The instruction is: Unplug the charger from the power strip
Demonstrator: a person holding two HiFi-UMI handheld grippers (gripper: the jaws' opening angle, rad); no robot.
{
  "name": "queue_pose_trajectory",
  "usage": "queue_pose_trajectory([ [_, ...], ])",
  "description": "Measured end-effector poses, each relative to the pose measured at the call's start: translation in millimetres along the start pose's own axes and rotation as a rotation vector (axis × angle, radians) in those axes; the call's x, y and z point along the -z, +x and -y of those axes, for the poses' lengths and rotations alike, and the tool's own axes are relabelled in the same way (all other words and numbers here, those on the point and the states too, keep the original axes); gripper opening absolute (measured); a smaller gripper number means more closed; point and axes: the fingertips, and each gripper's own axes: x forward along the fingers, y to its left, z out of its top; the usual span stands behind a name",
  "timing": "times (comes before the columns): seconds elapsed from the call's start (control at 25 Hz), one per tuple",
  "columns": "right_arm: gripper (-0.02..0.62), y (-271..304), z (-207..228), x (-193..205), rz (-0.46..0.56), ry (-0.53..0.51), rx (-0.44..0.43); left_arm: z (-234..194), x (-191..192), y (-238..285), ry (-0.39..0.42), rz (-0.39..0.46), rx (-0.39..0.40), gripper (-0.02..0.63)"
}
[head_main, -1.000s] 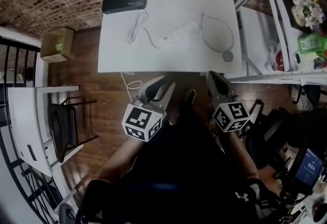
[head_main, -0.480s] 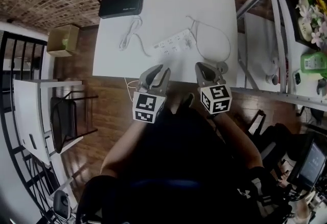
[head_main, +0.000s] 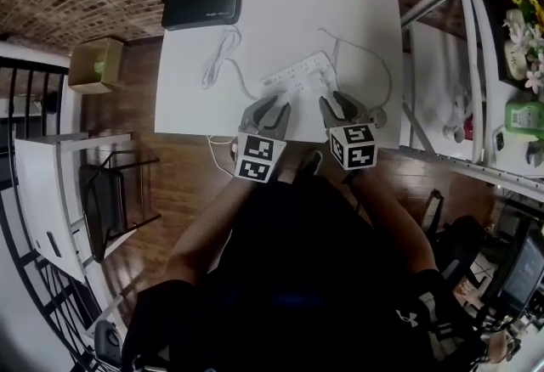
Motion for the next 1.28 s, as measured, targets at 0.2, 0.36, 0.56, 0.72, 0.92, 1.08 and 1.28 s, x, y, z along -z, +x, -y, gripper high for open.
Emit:
queue_pose_trajectory([
  [0.2, 0.198, 29, 2, 5, -0.064, -0.024, 0.024, -17, 13, 19, 0.003, -0.045, 0.017, 0.115],
  [0.36, 0.226, 48, 4, 11, -0.115, -0.059, 0.039, -22, 19, 32, 0.003, -0.071, 0.029, 0.115],
  [0.56, 0.232, 68, 5, 13, -0.157, -0.092, 0.054, -25, 23, 45, 0.012, -0.097, 0.043, 0.115],
  [0.72, 0.230, 77, 5, 15, -0.178, -0.099, 0.060, -28, 26, 54, 0.020, -0.114, 0.044, 0.115],
  [0.92, 0.227, 77, 1, 11, -0.175, -0.082, 0.074, -30, 32, 64, 0.030, -0.134, 0.045, 0.115],
  [1.08, 0.193, 76, 4, 11, -0.175, -0.095, 0.092, -29, 34, 71, 0.044, -0.149, 0.049, 0.115],
  [1.28, 0.143, 75, 5, 11, -0.174, -0.104, 0.089, -27, 40, 78, 0.062, -0.162, 0.057, 0.133],
])
